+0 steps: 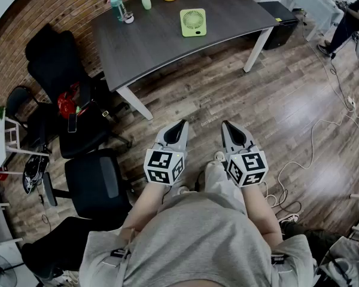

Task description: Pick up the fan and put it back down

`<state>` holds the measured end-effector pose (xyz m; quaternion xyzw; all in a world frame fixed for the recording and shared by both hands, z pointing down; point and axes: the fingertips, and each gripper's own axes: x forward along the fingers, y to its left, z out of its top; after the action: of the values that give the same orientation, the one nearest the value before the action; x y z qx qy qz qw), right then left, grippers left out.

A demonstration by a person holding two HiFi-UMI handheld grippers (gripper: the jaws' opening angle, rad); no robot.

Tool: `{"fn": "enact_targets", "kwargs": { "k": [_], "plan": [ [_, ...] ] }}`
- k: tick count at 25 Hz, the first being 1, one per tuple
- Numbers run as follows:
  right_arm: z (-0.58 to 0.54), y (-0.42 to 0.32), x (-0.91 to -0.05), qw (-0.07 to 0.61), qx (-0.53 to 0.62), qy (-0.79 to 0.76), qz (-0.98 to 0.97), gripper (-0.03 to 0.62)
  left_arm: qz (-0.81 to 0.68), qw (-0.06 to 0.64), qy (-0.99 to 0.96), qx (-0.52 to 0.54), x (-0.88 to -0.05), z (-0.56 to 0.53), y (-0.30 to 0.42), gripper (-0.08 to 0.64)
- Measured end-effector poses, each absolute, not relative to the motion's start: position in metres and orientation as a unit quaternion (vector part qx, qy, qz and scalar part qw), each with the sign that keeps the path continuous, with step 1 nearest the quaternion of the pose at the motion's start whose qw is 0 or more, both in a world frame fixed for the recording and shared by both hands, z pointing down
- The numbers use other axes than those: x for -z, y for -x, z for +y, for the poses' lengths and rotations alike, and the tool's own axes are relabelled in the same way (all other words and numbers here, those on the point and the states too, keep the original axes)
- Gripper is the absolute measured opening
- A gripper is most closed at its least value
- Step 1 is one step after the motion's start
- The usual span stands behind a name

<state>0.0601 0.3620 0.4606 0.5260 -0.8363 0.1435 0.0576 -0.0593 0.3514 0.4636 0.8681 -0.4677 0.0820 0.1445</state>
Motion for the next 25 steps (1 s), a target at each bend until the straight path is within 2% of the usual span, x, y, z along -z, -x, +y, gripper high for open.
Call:
{"fn": "enact_targets", "kwargs": {
  "k": [11, 25],
  "plan": [
    [0.475, 0.0, -0.465, 0.055, -0.156, -0.531, -0.831, 0.002, -0.453, 0.133, -0.877, -0.091, -0.461, 0.46, 0.108, 0.02],
    [0.497, 0.024, -0.442, 0.043, -0.136, -0.534, -0.833, 0.002, -0.447, 0.126, -0.883, -0.073, -0.446, 0.48, 0.134, 0.021]
  ]
}}
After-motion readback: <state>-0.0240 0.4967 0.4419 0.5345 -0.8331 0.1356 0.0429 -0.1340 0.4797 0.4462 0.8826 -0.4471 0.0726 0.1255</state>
